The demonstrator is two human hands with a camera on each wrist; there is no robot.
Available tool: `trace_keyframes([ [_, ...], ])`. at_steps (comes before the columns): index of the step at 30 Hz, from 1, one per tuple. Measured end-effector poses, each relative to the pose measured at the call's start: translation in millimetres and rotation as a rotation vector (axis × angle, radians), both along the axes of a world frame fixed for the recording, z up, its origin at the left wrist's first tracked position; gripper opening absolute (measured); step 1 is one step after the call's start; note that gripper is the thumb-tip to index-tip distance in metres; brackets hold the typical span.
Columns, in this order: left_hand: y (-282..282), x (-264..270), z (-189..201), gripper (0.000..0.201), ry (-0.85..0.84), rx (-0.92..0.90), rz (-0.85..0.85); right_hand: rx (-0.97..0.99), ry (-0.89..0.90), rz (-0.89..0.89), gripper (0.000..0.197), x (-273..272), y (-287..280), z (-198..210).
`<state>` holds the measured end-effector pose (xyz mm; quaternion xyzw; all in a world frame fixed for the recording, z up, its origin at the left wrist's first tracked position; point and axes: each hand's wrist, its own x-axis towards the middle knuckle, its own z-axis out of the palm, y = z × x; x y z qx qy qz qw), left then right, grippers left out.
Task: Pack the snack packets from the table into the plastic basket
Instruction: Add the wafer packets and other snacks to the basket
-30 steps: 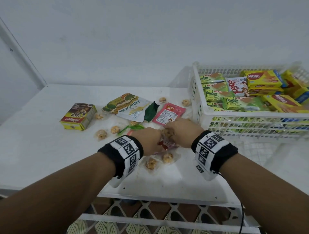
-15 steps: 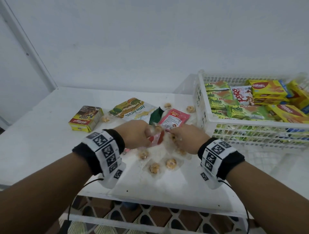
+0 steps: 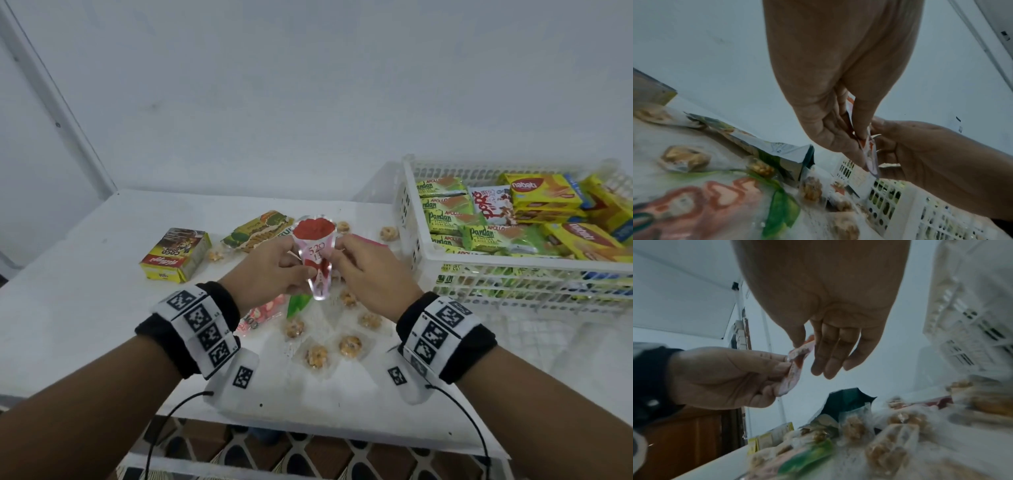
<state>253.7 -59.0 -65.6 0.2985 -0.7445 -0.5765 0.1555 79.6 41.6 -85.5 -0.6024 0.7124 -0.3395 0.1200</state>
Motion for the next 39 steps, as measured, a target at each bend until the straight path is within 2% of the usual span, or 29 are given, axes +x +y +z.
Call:
trace_keyframes([
  [3, -3, -10, 1, 0.019, -0.018, -0.034, -0.019, -0.052, -0.163, -0.05, 0.015, -3, 0, -1],
  [5, -5, -17, 5, 0.008, -0.08, -0.151, -0.016, -0.07, -0.277, -0.082, 0.01, -11, 0, -7],
  [8, -14, -30, 9, 0.018, -0.233, -0.39, -0.015, -0.07, -0.364, -0.173, 0.015, -20, 3, -10],
  [11, -27, -48, 7, 0.017, -0.352, -0.52, -0.068, -0.107, -0.408, -0.257, 0.02, -26, 5, -4],
  [15, -38, -72, -1, 0.015, -0.492, -0.681, -0.159, -0.181, -0.416, -0.32, 0.015, -37, 3, 9],
  [19, -31, -98, -6, 0.015, -0.55, -0.856, -0.257, -0.208, -0.407, -0.348, 0.011, -41, 1, 21],
  [23, -24, -130, -11, 0.016, -0.597, -0.826, -0.275, -0.219, -0.451, -0.373, 0.005, -43, -1, 29],
  [28, -20, -156, -12, 0.034, -0.562, -0.711, -0.165, -0.235, -0.416, -0.415, 0.005, -55, -4, 31],
  [30, -18, -159, -12, 0.033, -0.667, -0.743, -0.179, -0.239, -0.416, -0.426, 0.005, -60, -3, 32],
  [32, -15, -160, -12, 0.042, -0.743, -0.763, -0.172, -0.233, -0.427, -0.43, 0.006, -65, -2, 32],
  [37, -13, -165, -10, 0.054, -0.791, -0.813, -0.184, -0.217, -0.43, -0.441, 0.006, -74, -1, 31],
  [39, -11, -164, -12, 0.05, -0.783, -0.83, -0.209, -0.221, -0.436, -0.438, 0.007, -75, -3, 30],
])
